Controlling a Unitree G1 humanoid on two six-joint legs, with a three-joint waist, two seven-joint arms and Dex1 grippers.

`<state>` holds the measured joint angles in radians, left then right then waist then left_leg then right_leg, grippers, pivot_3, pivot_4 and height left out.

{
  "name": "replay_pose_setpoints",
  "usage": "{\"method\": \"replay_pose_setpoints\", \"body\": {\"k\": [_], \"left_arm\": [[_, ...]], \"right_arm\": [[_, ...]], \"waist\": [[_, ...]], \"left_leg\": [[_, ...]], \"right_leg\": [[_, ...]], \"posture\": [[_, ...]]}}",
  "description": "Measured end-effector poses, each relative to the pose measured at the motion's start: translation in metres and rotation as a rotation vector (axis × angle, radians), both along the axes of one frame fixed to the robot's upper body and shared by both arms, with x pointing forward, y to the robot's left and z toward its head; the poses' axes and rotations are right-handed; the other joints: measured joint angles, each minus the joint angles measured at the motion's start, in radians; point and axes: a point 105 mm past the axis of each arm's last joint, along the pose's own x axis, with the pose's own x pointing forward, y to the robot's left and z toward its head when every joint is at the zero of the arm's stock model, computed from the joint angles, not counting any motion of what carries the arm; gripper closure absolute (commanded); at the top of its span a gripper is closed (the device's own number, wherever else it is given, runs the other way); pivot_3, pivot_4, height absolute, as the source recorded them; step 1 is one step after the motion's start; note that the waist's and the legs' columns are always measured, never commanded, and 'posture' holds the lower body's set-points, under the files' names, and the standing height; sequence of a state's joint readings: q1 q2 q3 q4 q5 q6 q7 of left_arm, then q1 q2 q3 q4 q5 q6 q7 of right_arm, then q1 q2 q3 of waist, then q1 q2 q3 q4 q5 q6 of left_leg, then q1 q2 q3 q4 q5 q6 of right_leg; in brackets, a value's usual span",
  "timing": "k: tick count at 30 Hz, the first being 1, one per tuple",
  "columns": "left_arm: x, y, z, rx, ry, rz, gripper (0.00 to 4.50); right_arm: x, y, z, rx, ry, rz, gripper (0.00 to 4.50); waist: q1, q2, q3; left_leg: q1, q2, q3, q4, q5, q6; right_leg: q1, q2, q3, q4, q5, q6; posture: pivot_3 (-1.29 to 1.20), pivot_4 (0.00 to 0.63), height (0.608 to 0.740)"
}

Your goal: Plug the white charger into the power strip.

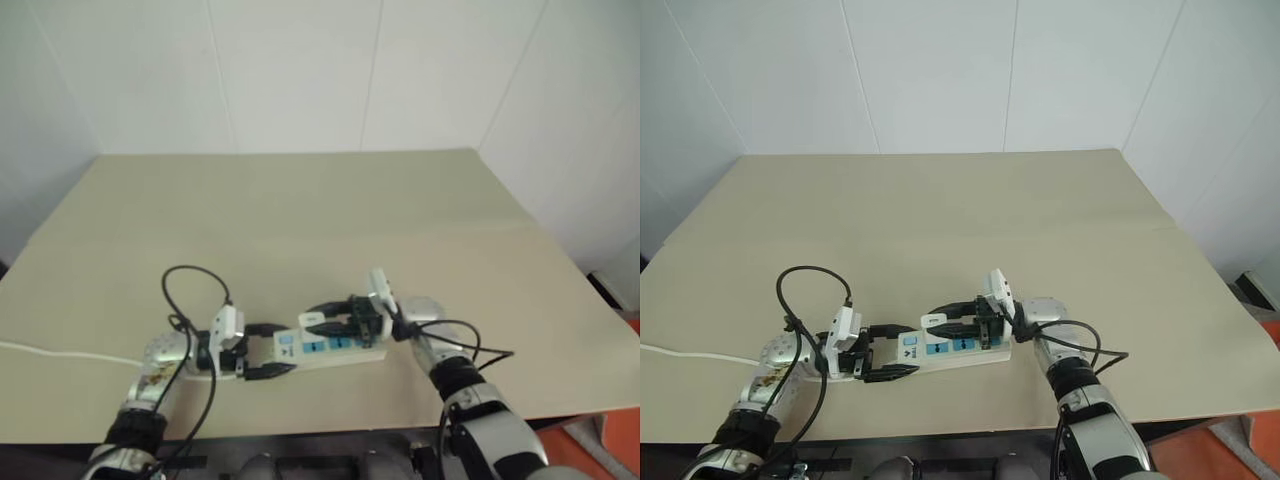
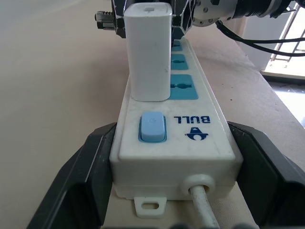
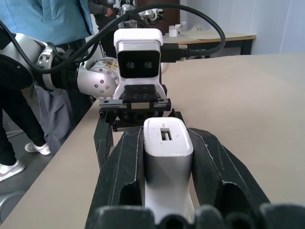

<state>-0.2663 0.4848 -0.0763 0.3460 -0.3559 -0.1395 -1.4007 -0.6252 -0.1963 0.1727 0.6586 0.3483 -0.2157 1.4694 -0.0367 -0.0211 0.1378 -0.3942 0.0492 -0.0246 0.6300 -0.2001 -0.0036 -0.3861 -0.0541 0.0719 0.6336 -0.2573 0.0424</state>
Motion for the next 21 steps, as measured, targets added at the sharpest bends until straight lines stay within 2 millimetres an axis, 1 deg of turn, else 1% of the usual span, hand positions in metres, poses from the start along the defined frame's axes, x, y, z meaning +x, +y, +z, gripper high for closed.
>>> {"method": "replay_pose_setpoints", "body": {"k": [8, 19, 21], "left_arm": [[-0.0001, 0.0025, -0.0007, 0.006, 0.006, 0.01, 1.25], [-0.0007, 0.0041, -0.0013, 0.011, 0.007, 0.016, 1.25], [-0.0007, 0.0048, -0.0013, 0.011, 0.007, 0.018, 1.25]], "right_arm": [[-0.0009, 0.0029, -0.0023, -0.022, -0.035, -0.004, 3.35], [-0.0009, 0.0049, -0.0027, -0.029, -0.057, 0.004, 3.35], [-0.0003, 0.0059, -0.0024, -0.036, -0.054, 0.009, 2.65]], "waist": [[-0.006, 0.0, 0.0], [-0.009, 0.0, 0.0], [-0.01, 0.0, 0.0]], "left_leg": [[0.004, 0.0, 0.0, -0.001, 0.0, 0.0], [0.006, 0.0, 0.0, -0.002, 0.0, 0.0], [0.006, 0.0, 0.0, -0.002, 0.0, 0.0]], "right_leg": [[0.003, 0.0, 0.001, 0.0, 0.0, 0.0], [0.003, 0.0, 0.001, 0.0, 0.0, -0.001], [0.003, 0.0, 0.001, 0.0, 0.0, -0.001]], "posture": [[0.0, 0.15, 0.74], [0.0, 0.15, 0.74], [0.0, 0.15, 0.74]]}}
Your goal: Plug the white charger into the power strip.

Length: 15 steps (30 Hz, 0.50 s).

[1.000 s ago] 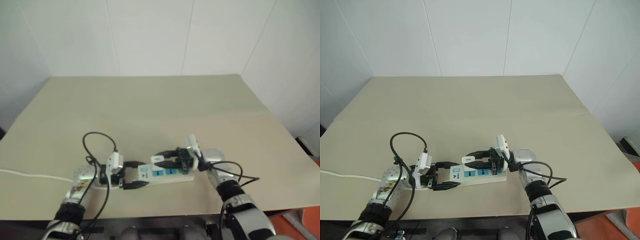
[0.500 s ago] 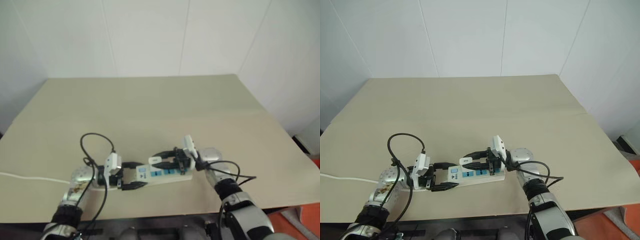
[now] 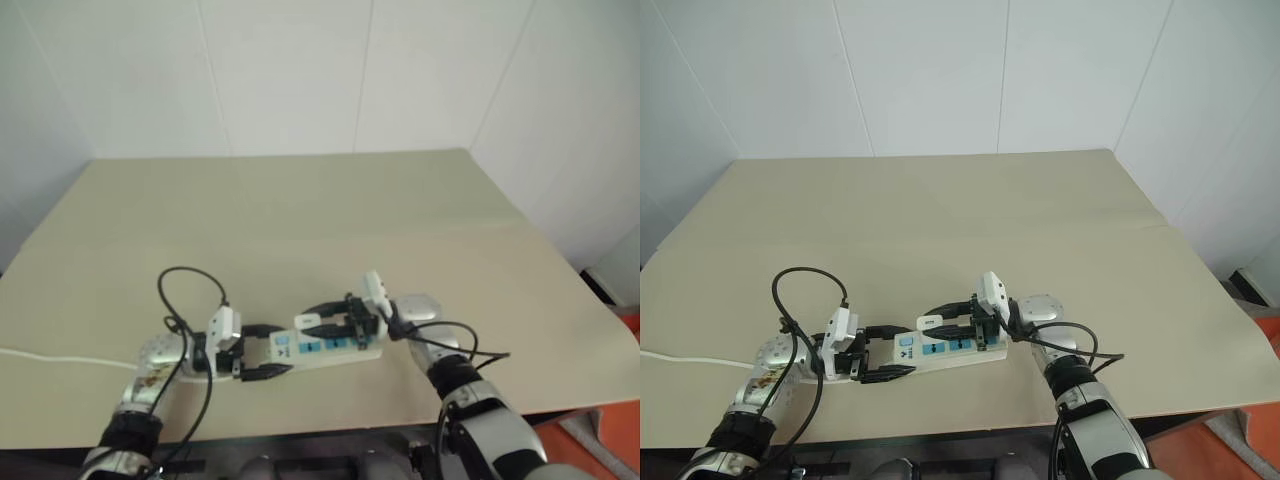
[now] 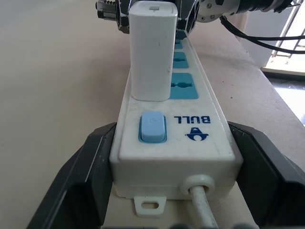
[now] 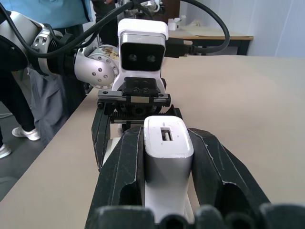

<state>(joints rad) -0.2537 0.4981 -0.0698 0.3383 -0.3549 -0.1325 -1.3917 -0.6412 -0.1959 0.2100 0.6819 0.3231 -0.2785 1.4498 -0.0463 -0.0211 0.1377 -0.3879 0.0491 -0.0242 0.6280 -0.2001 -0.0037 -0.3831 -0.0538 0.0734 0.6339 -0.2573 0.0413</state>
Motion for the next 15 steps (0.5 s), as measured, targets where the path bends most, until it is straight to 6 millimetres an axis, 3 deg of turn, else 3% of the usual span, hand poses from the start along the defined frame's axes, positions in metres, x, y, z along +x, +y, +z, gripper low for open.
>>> {"method": "replay_pose_setpoints", "body": {"k": [8, 14, 15], "left_arm": [[-0.0016, -0.0003, 0.0, 0.003, -0.005, 0.001, 1.25], [-0.0014, -0.0024, 0.0004, -0.003, 0.011, 0.003, 1.25], [-0.001, -0.0033, 0.0006, -0.006, 0.022, 0.004, 0.9]], "right_arm": [[0.004, 0.0008, -0.007, -0.073, -0.005, -0.021, 0.25], [0.0022, -0.0041, -0.006, -0.064, -0.045, -0.017, 0.06], [0.0025, -0.0059, -0.0056, -0.067, -0.049, -0.018, 0.01]], "waist": [[0.002, -0.003, -0.002], [0.002, -0.003, -0.002], [0.004, -0.003, -0.002]], "left_leg": [[0.001, 0.0, 0.0, -0.001, 0.0, 0.0], [0.0, 0.0, 0.0, -0.001, 0.0, 0.0], [0.0, 0.0, 0.0, -0.001, 0.0, 0.0]], "right_leg": [[0.0, 0.001, 0.0, 0.0, -0.001, -0.002], [0.0, 0.0, 0.0, 0.0, -0.001, -0.002], [0.0, 0.0, 0.0, 0.0, -0.001, -0.002]], "posture": [[0.0, 0.15, 0.74], [0.0, 0.15, 0.74], [0.0, 0.15, 0.74]]}}
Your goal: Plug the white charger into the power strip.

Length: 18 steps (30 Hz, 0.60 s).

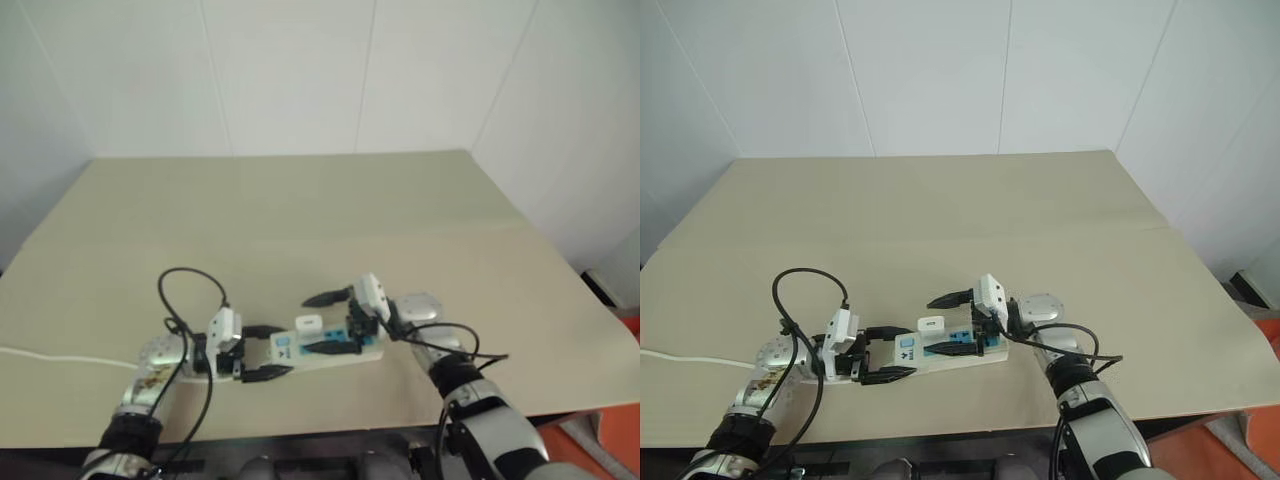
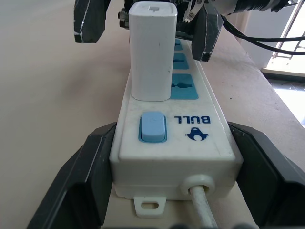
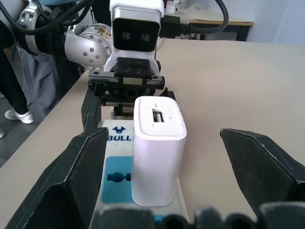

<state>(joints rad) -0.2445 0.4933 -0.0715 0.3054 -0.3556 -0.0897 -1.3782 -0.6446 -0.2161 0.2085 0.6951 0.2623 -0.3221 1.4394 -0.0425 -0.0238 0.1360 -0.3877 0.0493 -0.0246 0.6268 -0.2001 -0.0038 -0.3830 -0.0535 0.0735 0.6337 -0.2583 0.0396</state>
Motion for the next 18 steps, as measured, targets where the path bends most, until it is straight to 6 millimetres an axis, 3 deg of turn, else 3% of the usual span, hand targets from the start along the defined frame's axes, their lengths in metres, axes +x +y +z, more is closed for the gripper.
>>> {"method": "replay_pose_setpoints", "body": {"k": [3, 8, 14, 18], "left_arm": [[0.001, -0.003, 0.001, -0.012, 0.02, -0.008, 0.04], [-0.002, -0.007, 0.011, -0.067, 0.031, -0.054, 0.04], [-0.007, 0.016, 0.049, -0.14, 0.022, -0.066, 0.04], [-0.014, 0.038, 0.061, -0.097, 0.05, -0.066, 0.04]], "right_arm": [[0.001, -0.006, 0.0, -0.012, -0.005, -0.002, 0.0], [0.003, -0.013, 0.003, -0.019, -0.019, -0.015, 0.0], [-0.001, -0.031, 0.006, -0.039, -0.022, -0.025, 0.0], [-0.001, -0.067, 0.029, -0.041, -0.055, -0.083, 0.0]], "waist": [[0.003, 0.0, 0.0], [0.002, 0.0, 0.0], [0.001, 0.001, 0.002], [0.005, 0.006, 0.011]], "left_leg": [[-0.001, 0.0, 0.0, 0.0, 0.0, 0.0], [-0.001, 0.0, 0.0, 0.0, 0.0, 0.0], [-0.004, 0.0, 0.0, -0.001, 0.0, 0.0], [-0.008, -0.001, 0.0, -0.001, 0.0, 0.0]], "right_leg": [[0.0, 0.0, 0.0, -0.001, 0.0, 0.0], [-0.001, 0.0, 0.0, -0.001, 0.0, 0.0], [-0.003, 0.0, 0.0, -0.001, -0.001, 0.0], [-0.006, -0.001, 0.0, -0.002, -0.001, 0.001]], "posture": [[0.0, 0.15, 0.74], [0.0, 0.15, 0.74], [0.0, 0.15, 0.74], [0.0, 0.15, 0.74]]}}
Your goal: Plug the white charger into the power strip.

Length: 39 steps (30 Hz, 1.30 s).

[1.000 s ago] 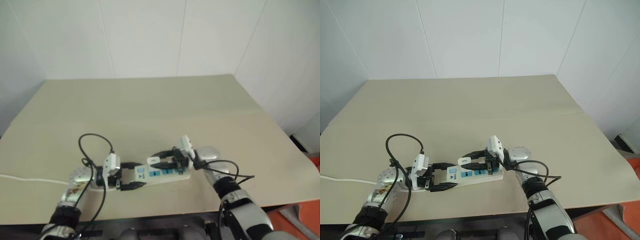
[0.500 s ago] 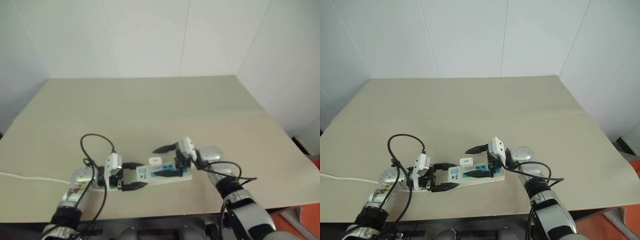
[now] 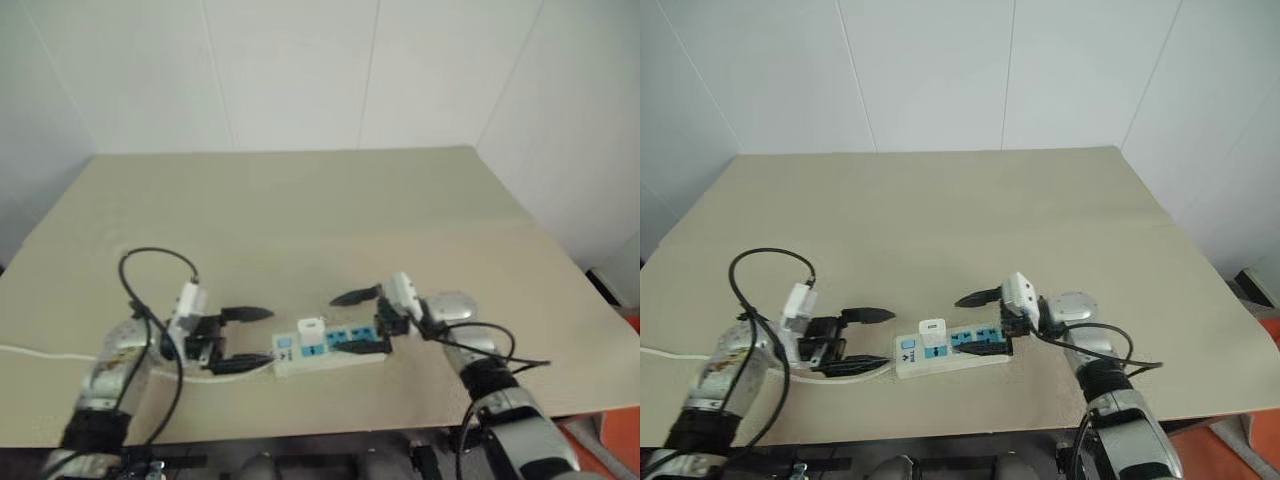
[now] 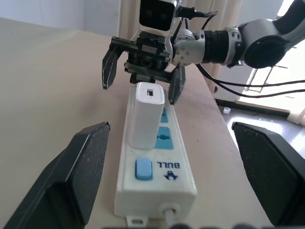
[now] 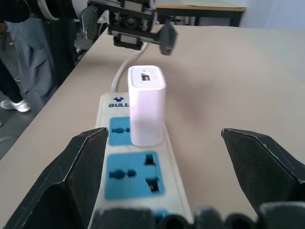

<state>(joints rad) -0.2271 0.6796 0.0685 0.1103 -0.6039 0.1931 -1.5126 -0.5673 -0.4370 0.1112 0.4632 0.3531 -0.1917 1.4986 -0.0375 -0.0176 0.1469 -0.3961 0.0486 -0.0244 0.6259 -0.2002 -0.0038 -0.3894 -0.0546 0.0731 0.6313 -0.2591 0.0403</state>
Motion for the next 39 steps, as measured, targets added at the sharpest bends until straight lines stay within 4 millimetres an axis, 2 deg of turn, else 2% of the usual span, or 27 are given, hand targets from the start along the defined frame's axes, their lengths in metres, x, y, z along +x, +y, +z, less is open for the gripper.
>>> {"method": "replay_pose_setpoints", "body": {"k": [3, 5, 8, 13, 22, 28, 39], "left_arm": [[0.0, 0.012, 0.007, 0.04, -0.024, 0.016, 0.04], [-0.003, 0.022, 0.005, 0.113, -0.032, 0.017, 0.04], [-0.008, 0.04, -0.002, 0.189, -0.018, 0.052, 0.04], [-0.014, 0.05, -0.006, 0.194, -0.003, 0.093, 0.04], [-0.014, 0.045, -0.003, 0.181, -0.03, 0.106, 0.04], [-0.012, 0.042, -0.003, 0.168, -0.035, 0.106, 0.04], [-0.004, 0.037, -0.002, 0.151, -0.039, 0.098, 0.04]], "right_arm": [[0.001, -0.033, 0.028, -0.033, -0.07, -0.059, 0.0], [-0.003, -0.058, 0.041, -0.103, -0.101, -0.096, 0.0], [-0.012, -0.096, 0.049, -0.229, -0.11, -0.172, 0.0], [-0.027, -0.125, 0.051, -0.328, -0.089, -0.237, 0.0], [-0.038, -0.127, 0.046, -0.33, -0.084, -0.263, 0.0], [-0.041, -0.128, 0.042, -0.341, -0.068, -0.278, 0.0], [-0.041, -0.13, 0.041, -0.345, -0.07, -0.306, 0.0]], "waist": [[0.005, 0.001, 0.002], [0.006, 0.001, 0.002], [0.012, 0.001, 0.003], [0.011, 0.001, 0.004], [0.02, 0.001, 0.004], [0.022, 0.001, 0.004], [0.023, 0.001, 0.005]], "left_leg": [[-0.001, 0.0, 0.0, -0.001, 0.0, 0.0], [-0.001, 0.0, 0.0, -0.002, 0.0, 0.0], [-0.001, 0.0, 0.001, -0.003, -0.001, 0.0], [-0.001, 0.0, 0.001, -0.003, -0.001, 0.0], [-0.001, 0.0, 0.002, 0.0, -0.001, 0.0], [-0.002, 0.0, 0.002, 0.0, -0.001, 0.0], [-0.001, 0.0, 0.002, 0.0, -0.001, 0.0]], "right_leg": [[0.0, 0.0, -0.001, -0.002, 0.0, 0.0], [0.0, 0.0, -0.001, -0.003, -0.001, 0.0], [-0.001, -0.001, -0.001, -0.003, -0.003, -0.001], [-0.002, -0.001, -0.001, -0.003, -0.004, -0.001], [0.0, -0.001, -0.001, -0.002, -0.007, 0.006], [0.0, -0.001, -0.001, -0.002, -0.004, 0.001], [0.0, -0.001, -0.001, -0.002, -0.004, 0.001]], "posture": [[0.0, 0.15, 0.74], [0.0, 0.15, 0.74], [0.0, 0.15, 0.74], [0.0, 0.15, 0.74], [0.0, 0.15, 0.74], [0.0, 0.15, 0.74], [0.0, 0.15, 0.74]]}}
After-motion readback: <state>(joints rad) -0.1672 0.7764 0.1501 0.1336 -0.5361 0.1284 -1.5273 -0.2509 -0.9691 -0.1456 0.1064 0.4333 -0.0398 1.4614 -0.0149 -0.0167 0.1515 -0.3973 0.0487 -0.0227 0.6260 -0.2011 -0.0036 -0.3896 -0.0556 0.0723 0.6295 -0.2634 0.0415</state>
